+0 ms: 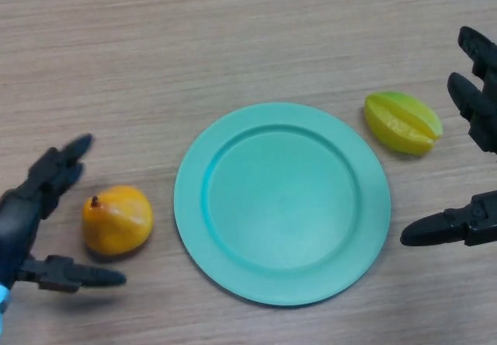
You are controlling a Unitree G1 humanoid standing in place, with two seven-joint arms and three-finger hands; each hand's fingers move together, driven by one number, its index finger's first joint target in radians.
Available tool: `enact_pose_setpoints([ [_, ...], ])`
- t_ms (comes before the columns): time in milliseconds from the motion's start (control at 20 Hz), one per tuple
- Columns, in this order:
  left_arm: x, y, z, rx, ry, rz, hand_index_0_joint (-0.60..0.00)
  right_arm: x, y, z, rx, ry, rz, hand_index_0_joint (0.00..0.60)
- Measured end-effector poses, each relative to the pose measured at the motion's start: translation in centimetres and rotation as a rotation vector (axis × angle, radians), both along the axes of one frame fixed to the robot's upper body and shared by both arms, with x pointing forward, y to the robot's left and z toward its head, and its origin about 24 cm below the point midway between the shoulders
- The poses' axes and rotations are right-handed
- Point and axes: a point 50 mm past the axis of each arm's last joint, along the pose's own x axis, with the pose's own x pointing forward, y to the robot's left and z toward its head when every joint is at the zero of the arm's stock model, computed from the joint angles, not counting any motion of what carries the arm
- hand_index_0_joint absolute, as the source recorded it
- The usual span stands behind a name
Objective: Pick up the yellow pear and place it on the plate
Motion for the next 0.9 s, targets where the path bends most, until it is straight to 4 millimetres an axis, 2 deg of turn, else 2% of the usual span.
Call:
enact_pose_setpoints([
  [50,0.4,0.0,-0.7,0.039,0.019,-0.015,-0.6,0.0,0.0,0.0,-0.001,0.001,-0.001,0.0],
  [300,1.3,-0.7,-1.1,0.051,-0.029,-0.022,-0.6,-0.1,-0.1,-0.2,-0.002,0.01,-0.005,0.0],
  [500,1.5,-1.8,-1.0,0.174,-0.153,-0.051,-0.6,-0.3,-0.2,0.0,-0.003,-0.001,-0.009,0.0],
  [700,1.4,-2.0,-0.4,0.188,-0.137,-0.065,-0.6,-0.4,-0.2,0.2,-0.007,-0.009,-0.008,0.0],
  [800,1.3,-2.3,0.6,0.2,-0.175,-0.074,-0.6,-0.4,-0.2,0.2,-0.008,-0.012,-0.008,0.0],
  [900,1.2,-3.0,2.5,0.216,-0.192,-0.143,-0.6,-0.5,-0.2,0.5,-0.021,-0.025,-0.013,0.0],
])
